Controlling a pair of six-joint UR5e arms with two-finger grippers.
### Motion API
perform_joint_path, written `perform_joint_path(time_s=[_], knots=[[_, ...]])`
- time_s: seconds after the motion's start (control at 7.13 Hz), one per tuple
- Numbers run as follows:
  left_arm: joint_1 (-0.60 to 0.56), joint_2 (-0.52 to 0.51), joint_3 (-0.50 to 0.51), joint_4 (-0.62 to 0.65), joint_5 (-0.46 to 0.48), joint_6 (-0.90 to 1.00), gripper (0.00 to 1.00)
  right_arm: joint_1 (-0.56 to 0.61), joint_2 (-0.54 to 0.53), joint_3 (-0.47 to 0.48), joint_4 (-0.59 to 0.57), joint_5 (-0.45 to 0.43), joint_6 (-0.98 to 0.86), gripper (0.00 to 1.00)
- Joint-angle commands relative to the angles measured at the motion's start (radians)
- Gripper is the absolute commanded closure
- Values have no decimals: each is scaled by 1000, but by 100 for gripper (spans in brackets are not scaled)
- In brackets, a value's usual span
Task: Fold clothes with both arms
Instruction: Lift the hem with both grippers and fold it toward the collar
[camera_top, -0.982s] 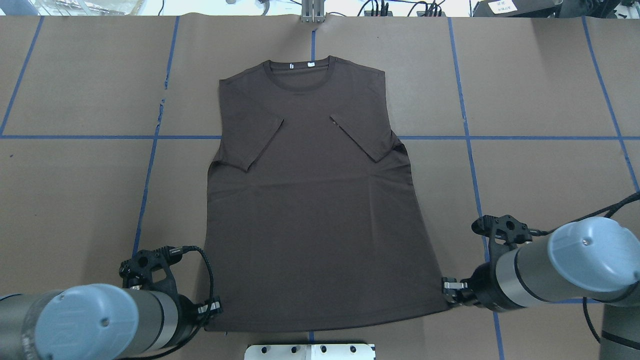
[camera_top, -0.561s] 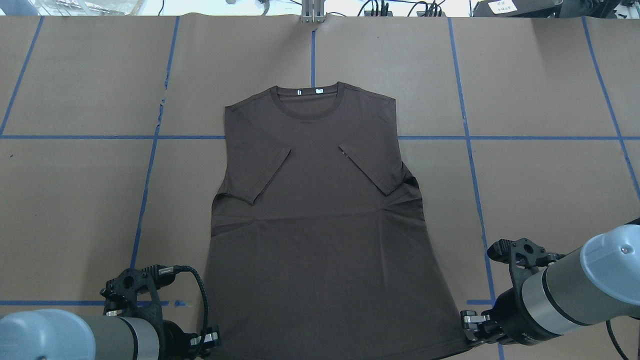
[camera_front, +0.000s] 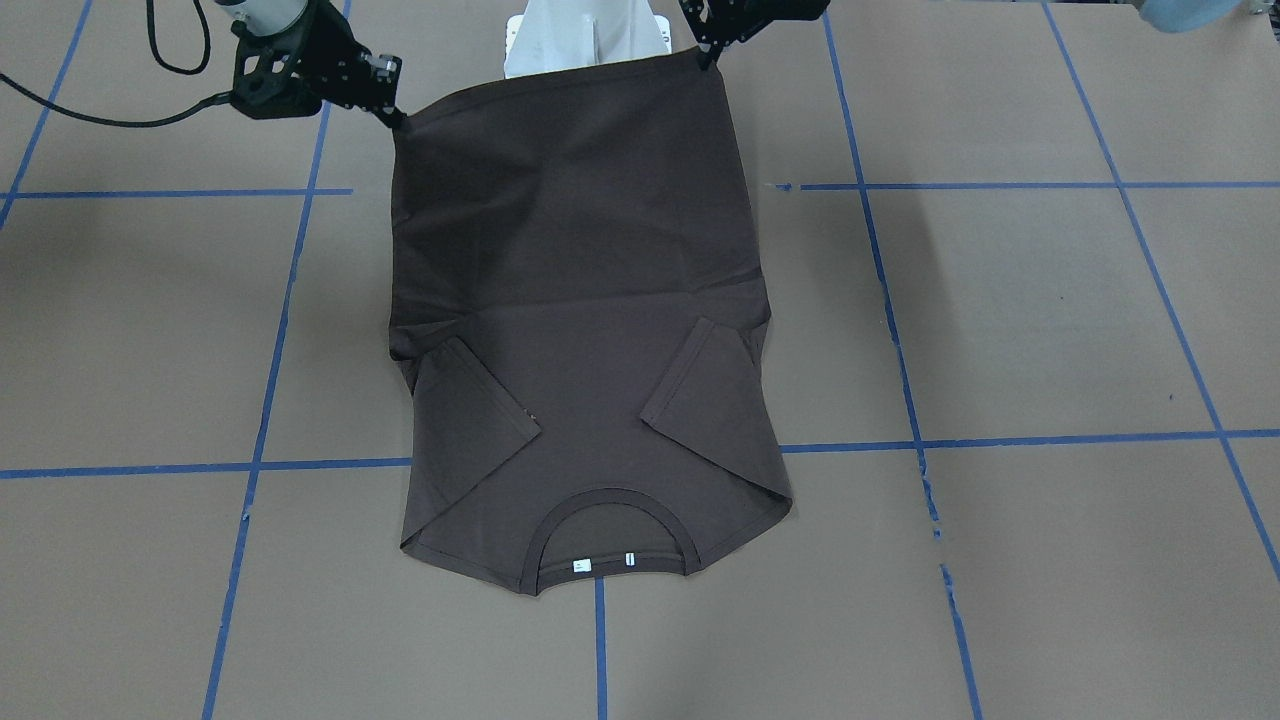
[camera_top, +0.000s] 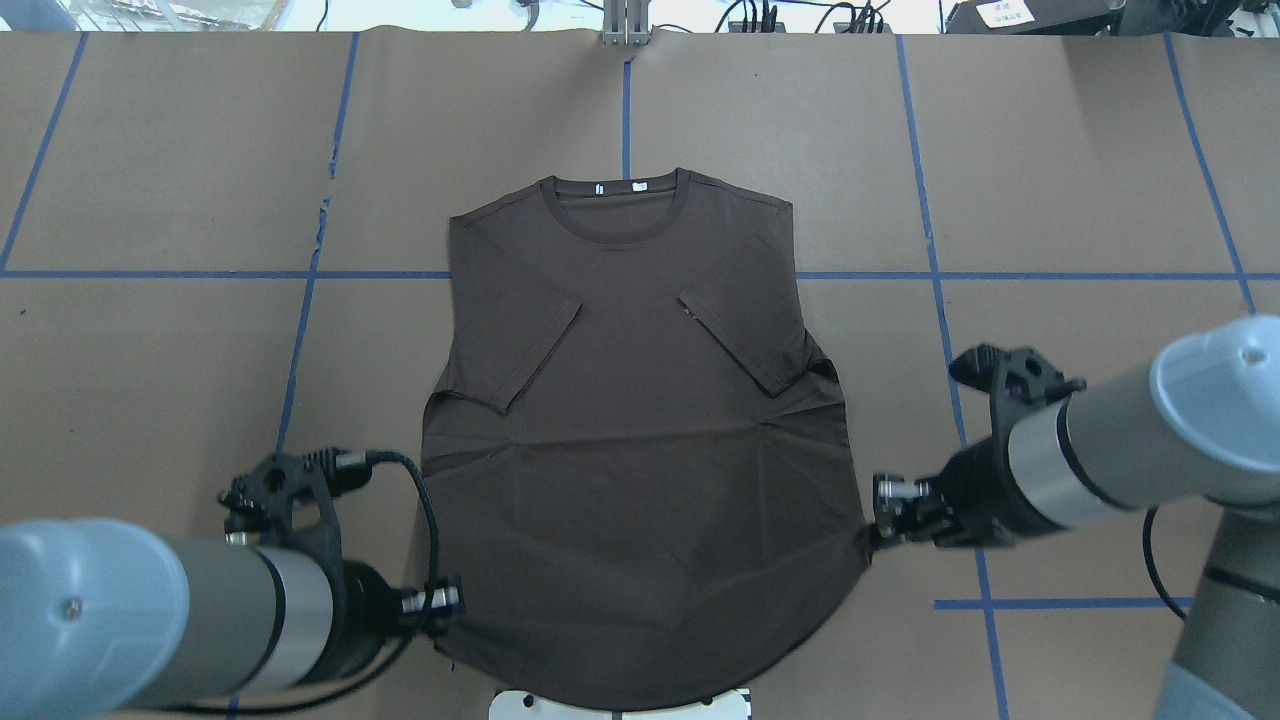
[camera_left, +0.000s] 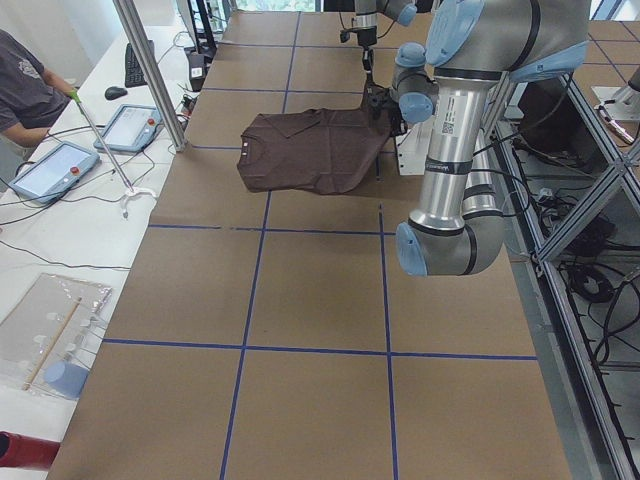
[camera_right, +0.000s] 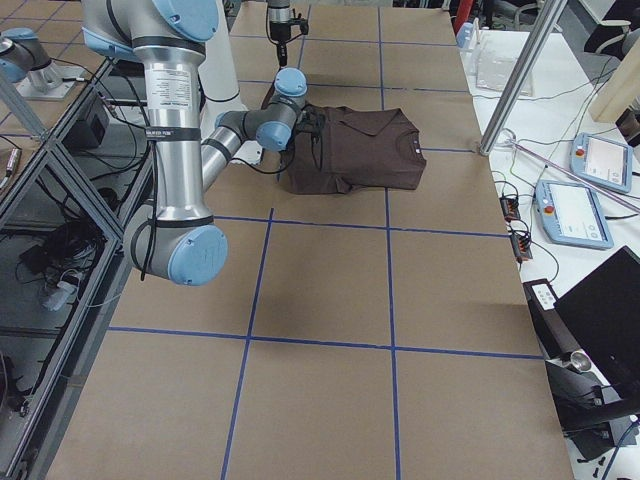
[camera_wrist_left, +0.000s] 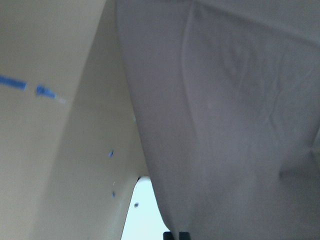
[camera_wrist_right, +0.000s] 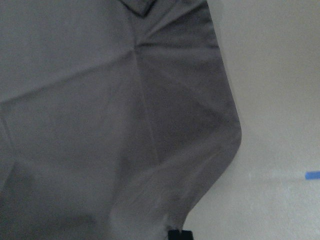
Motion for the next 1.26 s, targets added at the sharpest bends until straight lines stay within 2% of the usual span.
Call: perform_joint_path(time_s=[0.0, 0.14, 0.28, 0.7, 0.98, 1.12], knots=[[-182, -30, 67, -7, -56, 133, 100, 145, 112, -105, 2, -4, 1, 100], [-275, -80, 120, -8, -89, 183, 100, 199, 187, -180, 1, 1, 1, 100], [-337, -117, 206, -19, -103, 229, 100, 216, 203, -240, 2, -4, -4, 100], [-483, -156, 512, -311, -103, 253, 100, 288, 366, -479, 5, -8, -74, 100], [-514, -189, 752, -529, -100, 259, 100, 316, 414, -652, 144, -10, -79, 100], [-516, -202, 809, -566, -99, 259, 100, 325, 445, -725, 175, -10, -79, 100]])
